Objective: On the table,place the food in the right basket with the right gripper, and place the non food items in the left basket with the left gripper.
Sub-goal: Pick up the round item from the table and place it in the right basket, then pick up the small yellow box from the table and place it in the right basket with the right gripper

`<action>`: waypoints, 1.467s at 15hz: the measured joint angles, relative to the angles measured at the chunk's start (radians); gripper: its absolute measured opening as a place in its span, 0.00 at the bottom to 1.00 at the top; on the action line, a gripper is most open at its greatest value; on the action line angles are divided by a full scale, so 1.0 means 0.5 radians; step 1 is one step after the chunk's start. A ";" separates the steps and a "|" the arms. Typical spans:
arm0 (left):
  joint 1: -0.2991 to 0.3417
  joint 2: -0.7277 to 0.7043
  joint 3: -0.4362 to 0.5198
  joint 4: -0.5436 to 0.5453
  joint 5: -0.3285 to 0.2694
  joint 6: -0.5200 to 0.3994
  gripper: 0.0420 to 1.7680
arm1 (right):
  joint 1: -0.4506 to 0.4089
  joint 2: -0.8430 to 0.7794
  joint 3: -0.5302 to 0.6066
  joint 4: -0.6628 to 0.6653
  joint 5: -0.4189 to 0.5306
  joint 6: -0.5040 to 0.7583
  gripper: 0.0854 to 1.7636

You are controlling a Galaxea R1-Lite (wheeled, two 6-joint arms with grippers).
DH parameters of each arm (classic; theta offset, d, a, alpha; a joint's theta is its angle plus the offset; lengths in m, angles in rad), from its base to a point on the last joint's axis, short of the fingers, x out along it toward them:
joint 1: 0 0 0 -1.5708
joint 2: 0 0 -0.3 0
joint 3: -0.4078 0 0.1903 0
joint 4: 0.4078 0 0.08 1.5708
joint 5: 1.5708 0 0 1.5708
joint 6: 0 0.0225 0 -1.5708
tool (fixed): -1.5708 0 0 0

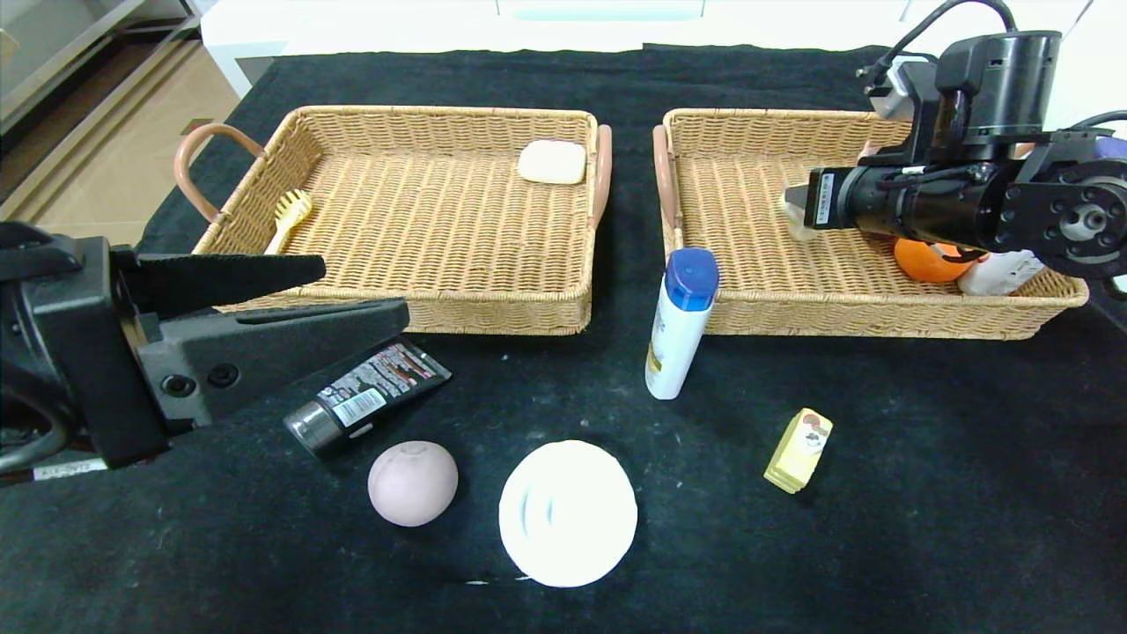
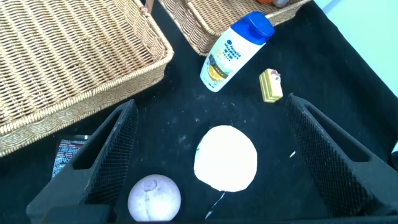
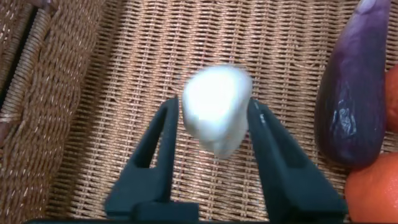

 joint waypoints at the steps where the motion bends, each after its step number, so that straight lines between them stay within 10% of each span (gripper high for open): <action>1: 0.000 0.000 0.000 0.000 0.001 0.000 0.97 | 0.000 0.001 0.000 0.001 -0.001 0.000 0.55; 10: 0.000 0.000 0.000 -0.003 0.001 0.001 0.97 | 0.032 -0.066 0.093 0.007 0.005 0.003 0.83; 22: -0.004 0.007 0.009 0.009 -0.002 0.001 0.97 | 0.231 -0.621 0.494 0.408 -0.178 0.002 0.94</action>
